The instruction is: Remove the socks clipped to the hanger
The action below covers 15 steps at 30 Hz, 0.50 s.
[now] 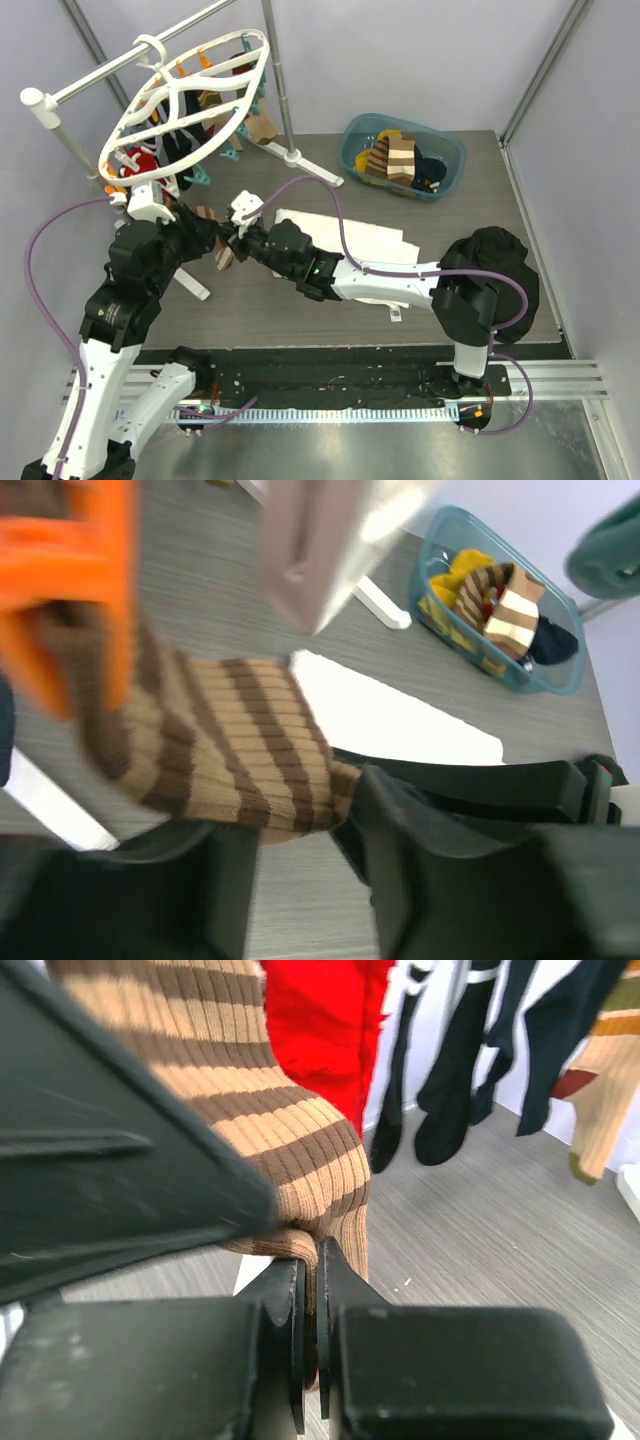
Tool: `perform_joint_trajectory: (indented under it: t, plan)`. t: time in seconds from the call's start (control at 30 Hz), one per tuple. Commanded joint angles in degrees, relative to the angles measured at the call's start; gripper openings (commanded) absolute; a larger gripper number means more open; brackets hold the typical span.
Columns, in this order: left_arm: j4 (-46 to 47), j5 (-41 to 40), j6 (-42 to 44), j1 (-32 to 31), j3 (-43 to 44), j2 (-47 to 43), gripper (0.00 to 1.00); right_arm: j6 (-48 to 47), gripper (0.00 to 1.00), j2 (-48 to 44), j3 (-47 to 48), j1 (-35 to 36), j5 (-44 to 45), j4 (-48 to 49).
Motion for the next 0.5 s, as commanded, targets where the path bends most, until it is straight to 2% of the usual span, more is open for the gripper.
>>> perform_joint_trajectory:
  t: [0.0, 0.17, 0.47]
  plan:
    - [-1.4, -8.9, 0.0, 0.2, 2.8, -2.2, 0.52, 1.4, 0.01, -2.2, 1.0, 0.0, 4.5, 4.5]
    - [-4.1, -15.1, 1.1, 0.2, 5.3, -3.2, 0.59, 1.7, 0.01, -3.2, 0.3, 0.0, 4.9, 4.5]
    - [-9.1, -21.9, 5.3, 0.2, 14.2, -0.7, 0.59, 1.8, 0.01, -4.1, -0.3, 0.0, 5.3, 4.0]
